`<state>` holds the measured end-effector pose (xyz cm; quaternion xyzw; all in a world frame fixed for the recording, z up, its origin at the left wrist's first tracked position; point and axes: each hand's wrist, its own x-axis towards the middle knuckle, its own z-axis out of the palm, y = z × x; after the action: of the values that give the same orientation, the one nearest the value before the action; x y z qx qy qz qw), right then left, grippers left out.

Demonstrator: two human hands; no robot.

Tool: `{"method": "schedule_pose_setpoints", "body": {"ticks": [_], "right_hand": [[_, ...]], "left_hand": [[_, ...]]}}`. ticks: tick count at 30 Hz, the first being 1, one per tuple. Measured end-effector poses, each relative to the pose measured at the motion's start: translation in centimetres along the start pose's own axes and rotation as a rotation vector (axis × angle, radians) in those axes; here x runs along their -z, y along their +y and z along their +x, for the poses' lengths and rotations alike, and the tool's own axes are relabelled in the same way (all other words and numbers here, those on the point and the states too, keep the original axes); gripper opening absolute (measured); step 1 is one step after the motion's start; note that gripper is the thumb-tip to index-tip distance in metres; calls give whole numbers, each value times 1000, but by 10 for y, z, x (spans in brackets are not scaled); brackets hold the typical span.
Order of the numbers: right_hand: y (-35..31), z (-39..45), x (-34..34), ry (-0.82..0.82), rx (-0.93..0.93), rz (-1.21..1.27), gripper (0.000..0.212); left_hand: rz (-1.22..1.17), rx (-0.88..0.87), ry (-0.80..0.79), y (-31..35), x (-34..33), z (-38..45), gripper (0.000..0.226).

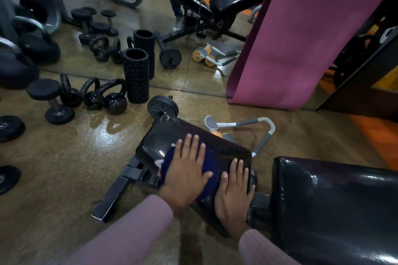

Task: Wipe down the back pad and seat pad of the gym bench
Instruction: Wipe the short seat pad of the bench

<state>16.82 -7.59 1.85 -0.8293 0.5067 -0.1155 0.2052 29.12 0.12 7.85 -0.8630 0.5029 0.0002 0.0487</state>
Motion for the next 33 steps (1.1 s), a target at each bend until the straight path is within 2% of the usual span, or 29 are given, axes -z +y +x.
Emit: {"method": "schedule_pose_setpoints", "body": {"ticks": [4,9,12,16,18,22,26,29,31,33], "right_hand": [[1,1,-1,17,-2,24,57],[3,1,-2,111,-10,98,64],[4,0,-3,173,-7,147,61],[4,-1,-5,219,-5,195,59],[5,0,-6,239,-10,215,59],[8,3,-5,294,-16,250,64],[9,3,-6,316,-44,273,63],[9,3,-8,341,-54,307,63],[9,4,-9,353,-55,305,63],[10,4,-10,344,-60,302,64]], "left_hand": [[-39,-30,12,11,-1,29,72],[-55,194,25,-30,7,52,71],[-72,289,29,-22,5,31,71],[-43,82,-36,36,-3,8,78],[-53,39,-71,45,-3,20,78],[-9,201,7,-6,8,57,76],[-119,366,-10,-59,13,42,73],[-40,246,21,-25,7,18,73],[-21,91,-6,11,0,16,75],[-26,25,-40,25,0,32,76]]}}
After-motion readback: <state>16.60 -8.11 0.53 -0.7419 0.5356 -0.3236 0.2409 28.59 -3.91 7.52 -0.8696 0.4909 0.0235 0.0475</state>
